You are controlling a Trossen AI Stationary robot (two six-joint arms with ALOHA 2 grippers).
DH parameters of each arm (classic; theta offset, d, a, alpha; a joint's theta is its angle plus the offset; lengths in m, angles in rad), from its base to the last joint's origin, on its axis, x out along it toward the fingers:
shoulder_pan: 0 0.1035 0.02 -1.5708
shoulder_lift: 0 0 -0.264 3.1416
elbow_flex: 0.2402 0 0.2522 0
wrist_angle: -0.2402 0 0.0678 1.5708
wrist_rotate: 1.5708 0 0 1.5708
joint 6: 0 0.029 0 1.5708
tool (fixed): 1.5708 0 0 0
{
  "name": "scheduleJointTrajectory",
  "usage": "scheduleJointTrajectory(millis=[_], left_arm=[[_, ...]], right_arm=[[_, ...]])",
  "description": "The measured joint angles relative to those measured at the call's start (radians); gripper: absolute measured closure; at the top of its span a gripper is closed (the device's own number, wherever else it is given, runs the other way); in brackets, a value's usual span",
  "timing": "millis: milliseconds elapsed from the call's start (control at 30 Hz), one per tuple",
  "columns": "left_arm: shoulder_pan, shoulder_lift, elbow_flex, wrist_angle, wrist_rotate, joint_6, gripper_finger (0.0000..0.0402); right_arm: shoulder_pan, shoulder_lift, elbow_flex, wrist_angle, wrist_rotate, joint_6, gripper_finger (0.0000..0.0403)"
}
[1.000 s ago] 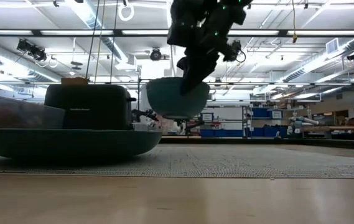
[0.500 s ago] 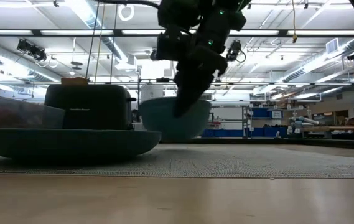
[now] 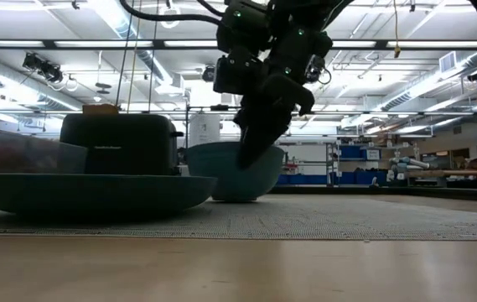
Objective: Arrange a breakfast setting
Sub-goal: Put the green bowl on the top of the mat, then pour the cereal in the green bowl
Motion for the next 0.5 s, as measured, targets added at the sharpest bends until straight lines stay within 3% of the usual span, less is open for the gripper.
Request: scheduleJointTrajectory(millis=[333,500], left_arm=[[0.0,0.0,0.0,0.024,-0.01,0.037,0.0276],[0.0,-0.006,0.0,0.046,-0.011,0.029,0.0276]], right_arm=[[0.0,-0.014,0.01,-0.022,0.024,-0.008,0.0271],[0.021,-0.09,0.044,-0.069,0.026,-0.012,0.0241]])
